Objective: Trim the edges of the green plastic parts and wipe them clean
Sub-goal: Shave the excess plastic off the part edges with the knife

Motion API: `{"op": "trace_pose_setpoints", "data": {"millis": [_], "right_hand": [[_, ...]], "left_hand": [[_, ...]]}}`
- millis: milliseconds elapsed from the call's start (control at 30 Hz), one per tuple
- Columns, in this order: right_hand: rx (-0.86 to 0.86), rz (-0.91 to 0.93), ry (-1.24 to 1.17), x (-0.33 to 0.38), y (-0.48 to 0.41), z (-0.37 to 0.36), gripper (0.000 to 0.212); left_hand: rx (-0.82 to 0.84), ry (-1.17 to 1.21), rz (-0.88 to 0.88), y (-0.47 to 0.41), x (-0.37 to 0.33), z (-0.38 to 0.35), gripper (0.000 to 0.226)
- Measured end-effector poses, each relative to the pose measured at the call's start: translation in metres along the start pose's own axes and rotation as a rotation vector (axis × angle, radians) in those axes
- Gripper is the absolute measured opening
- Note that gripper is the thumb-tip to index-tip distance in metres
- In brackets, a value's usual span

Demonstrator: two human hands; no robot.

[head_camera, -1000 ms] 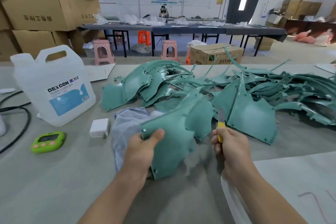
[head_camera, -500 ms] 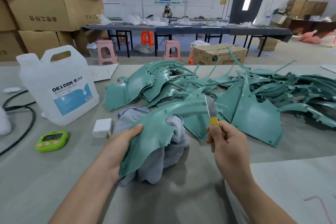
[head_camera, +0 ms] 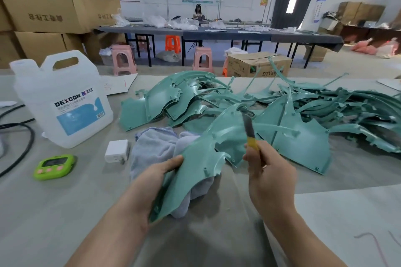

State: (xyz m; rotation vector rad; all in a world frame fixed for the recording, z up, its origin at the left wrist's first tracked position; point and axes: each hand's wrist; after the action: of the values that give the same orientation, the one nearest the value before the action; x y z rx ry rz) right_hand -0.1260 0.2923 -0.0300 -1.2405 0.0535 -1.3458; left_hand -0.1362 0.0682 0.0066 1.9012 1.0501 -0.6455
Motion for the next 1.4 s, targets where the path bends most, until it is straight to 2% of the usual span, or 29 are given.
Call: {"op": "trace_pose_setpoints", "data": {"millis": [100,200,300,333,433,533,600,667,800,867,967,1033,1067,1167,1233,1300,1400], "right_hand": [[0.153,-0.013,-0.001,0.004,0.004,-0.007,0.021],[0.240,-0.030,-0.028,0.004,0.005,-0.011,0.005],[0.284,-0.008,-0.018,0.002,0.004,-0.008,0.002],[0.275,-0.003,0.011,0.001,0.003,-0.007,0.002],[0.115,-0.028,0.106,-0.008,-0.004,-0.003,0.026],[-0.053,-0.256,0.136,-0.022,-0.017,0.006,0.036],[-0.113,-0.332,0.147,-0.027,-0.018,0.010,0.036],[-0.090,-0.272,0.094,-0.023,-0.015,0.010,0.033],[0.220,-0.014,0.063,-0.007,-0.004,-0.002,0.025],[0.186,-0.014,0.164,-0.009,-0.006,-0.008,0.026],[-0.046,-0.325,0.245,-0.022,-0.022,-0.002,0.035],[-0.102,-0.408,0.252,-0.030,-0.024,0.003,0.034],[-0.084,-0.373,0.225,-0.029,-0.022,0.004,0.034],[0.105,-0.069,0.122,-0.011,-0.007,-0.001,0.028],[0.211,0.019,0.138,-0.006,-0.004,-0.007,0.025],[0.125,-0.079,0.197,-0.013,-0.012,-0.012,0.030],[0.023,-0.420,0.166,-0.028,-0.020,-0.006,0.036]], "left_hand": [[-0.023,0.016,0.020,-0.004,0.002,-0.003,0.029],[-0.057,0.077,0.059,-0.005,-0.002,-0.002,0.048],[-0.071,0.092,0.081,-0.002,-0.006,-0.003,0.044],[-0.068,0.094,0.085,-0.001,-0.006,-0.003,0.042],[-0.081,0.077,0.065,0.000,-0.006,-0.004,0.044],[-0.088,0.082,0.046,0.001,-0.007,-0.004,0.050],[-0.073,0.078,0.050,0.004,-0.007,-0.008,0.053],[-0.076,0.080,0.047,0.005,-0.007,-0.010,0.053],[-0.102,0.063,0.036,0.006,-0.007,-0.011,0.054],[-0.109,0.053,0.035,0.006,-0.007,-0.010,0.054],[-0.123,0.007,0.018,0.003,-0.005,-0.007,0.057],[-0.129,-0.008,0.007,-0.001,-0.003,-0.006,0.058],[-0.124,-0.008,0.007,-0.004,-0.002,-0.006,0.058],[-0.099,-0.008,0.015,-0.011,0.000,-0.002,0.058],[-0.092,-0.001,0.017,-0.014,0.001,0.002,0.050],[-0.110,-0.013,0.010,-0.017,0.002,0.006,0.034],[-0.224,-0.197,-0.126,-0.029,0.009,0.012,0.025]]}}
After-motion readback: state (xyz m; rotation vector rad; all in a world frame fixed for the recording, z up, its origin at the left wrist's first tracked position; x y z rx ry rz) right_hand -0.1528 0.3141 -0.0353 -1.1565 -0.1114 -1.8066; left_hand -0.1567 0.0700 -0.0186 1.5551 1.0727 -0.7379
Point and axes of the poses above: each hand's wrist, its own y-axis away from the middle knuckle, its own z-axis out of the back of the hand, x = y × z, and after that the axes turned 2 degrees about y, right-handed
